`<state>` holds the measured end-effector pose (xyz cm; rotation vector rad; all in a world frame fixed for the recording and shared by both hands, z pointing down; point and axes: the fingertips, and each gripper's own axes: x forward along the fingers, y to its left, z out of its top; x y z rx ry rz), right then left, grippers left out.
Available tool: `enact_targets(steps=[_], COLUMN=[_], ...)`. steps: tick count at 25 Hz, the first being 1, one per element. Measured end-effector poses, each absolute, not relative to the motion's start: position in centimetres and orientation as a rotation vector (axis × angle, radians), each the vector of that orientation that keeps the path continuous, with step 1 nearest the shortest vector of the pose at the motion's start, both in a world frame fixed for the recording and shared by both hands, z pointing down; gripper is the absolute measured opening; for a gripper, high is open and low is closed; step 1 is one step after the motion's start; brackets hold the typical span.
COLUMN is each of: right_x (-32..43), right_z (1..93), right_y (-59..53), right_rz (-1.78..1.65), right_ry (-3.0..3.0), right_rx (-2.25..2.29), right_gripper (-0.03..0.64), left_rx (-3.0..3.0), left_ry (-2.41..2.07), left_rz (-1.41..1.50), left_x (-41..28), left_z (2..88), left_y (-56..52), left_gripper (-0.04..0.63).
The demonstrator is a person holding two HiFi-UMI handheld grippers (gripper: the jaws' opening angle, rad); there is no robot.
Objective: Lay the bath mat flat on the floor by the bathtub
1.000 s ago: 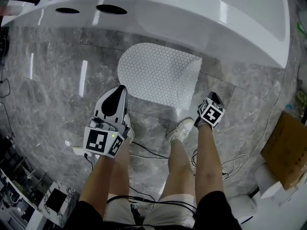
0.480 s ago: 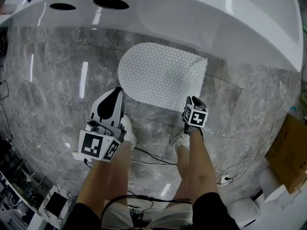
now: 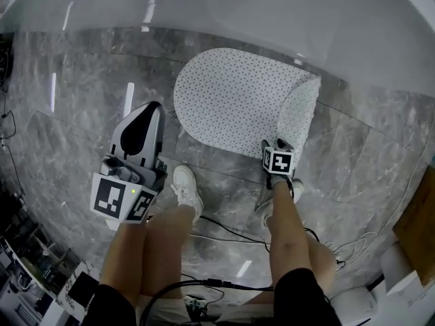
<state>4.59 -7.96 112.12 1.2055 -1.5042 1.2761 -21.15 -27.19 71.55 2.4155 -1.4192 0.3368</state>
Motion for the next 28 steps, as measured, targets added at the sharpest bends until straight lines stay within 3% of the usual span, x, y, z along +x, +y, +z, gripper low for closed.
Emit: enact_targets(steps=[15,23,28], right_x=[22.4,26.3,27.1], right_z=[110.9,108.6,102.3], right_y=[-6.7,-5.1,-8.1], right_rz=[1.200,1.186,1.052], right_ry=[-1.217,-1.051,-1.137], right_rx=[1.538,1.626,1.664], right_gripper=[0.252,0.256,0.254], left_rx=[2.479,2.464,2.462], left_ry=[-1.313,-1.332,-1.353], left_rz=[0.337,0.327,0.329], left_x=[-16.2,-16.1,-16.9], left_z=[71.6,71.2,68.3], left_y=[-27.6,-27.4,-27.7], left_gripper=[0.021,0.021,0.021])
